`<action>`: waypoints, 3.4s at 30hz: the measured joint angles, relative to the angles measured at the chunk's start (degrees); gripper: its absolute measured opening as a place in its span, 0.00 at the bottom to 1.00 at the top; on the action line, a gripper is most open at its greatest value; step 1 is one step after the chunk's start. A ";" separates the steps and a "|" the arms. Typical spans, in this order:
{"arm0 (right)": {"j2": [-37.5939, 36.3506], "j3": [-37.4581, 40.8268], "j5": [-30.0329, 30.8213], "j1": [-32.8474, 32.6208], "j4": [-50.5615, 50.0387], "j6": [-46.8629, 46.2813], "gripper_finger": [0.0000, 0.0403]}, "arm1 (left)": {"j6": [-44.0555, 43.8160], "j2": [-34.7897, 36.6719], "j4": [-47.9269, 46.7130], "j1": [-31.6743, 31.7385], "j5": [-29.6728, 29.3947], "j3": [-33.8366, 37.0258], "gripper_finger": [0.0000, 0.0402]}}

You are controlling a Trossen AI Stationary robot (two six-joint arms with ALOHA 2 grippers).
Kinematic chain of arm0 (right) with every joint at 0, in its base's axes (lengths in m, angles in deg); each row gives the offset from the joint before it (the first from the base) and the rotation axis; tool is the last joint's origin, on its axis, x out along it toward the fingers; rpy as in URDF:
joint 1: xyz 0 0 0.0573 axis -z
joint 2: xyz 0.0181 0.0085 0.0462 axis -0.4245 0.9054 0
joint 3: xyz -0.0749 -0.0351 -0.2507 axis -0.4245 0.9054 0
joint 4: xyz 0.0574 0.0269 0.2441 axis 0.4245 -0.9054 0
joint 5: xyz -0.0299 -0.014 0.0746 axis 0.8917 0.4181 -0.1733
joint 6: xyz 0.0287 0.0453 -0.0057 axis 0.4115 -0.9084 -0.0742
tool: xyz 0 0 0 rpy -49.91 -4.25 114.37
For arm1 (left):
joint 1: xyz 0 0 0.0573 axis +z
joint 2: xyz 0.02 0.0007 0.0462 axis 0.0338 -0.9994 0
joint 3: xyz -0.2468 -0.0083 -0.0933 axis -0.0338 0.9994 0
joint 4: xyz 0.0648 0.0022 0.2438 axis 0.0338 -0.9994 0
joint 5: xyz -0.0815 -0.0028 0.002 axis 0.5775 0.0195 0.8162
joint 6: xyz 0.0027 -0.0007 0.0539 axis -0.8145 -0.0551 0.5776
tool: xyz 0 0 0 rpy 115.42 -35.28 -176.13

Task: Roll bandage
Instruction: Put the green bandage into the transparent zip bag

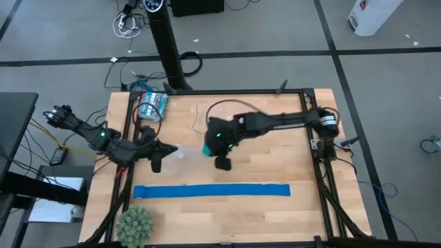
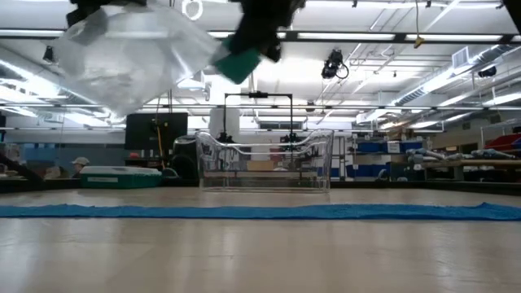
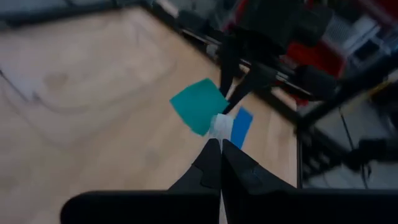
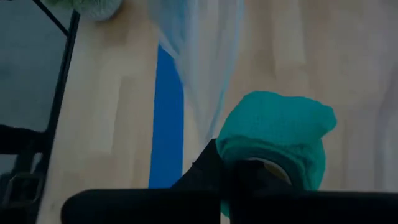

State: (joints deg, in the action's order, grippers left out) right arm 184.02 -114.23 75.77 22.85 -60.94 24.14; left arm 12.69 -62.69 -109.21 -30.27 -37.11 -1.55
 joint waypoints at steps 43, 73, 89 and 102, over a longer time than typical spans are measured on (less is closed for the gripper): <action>-18.60 0.02 16.12 -0.25 2.72 -0.32 0.00 | 11.81 -16.70 46.27 11.23 -8.33 -0.02 0.01; -16.55 0.44 11.25 2.17 4.18 0.35 0.00 | 15.66 -16.68 55.60 11.36 3.23 0.00 0.01; -18.47 -0.81 -2.80 4.70 7.61 -7.48 0.00 | 15.61 -16.68 54.33 11.32 4.25 -0.02 0.01; -17.57 -2.57 -3.00 5.79 4.32 -9.65 0.00 | 15.66 -16.68 53.40 11.36 4.73 -0.02 0.01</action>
State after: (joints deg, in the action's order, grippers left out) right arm 166.44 -116.80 72.77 28.64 -56.61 14.49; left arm 28.35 -79.37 -55.81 -18.91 -32.38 -1.57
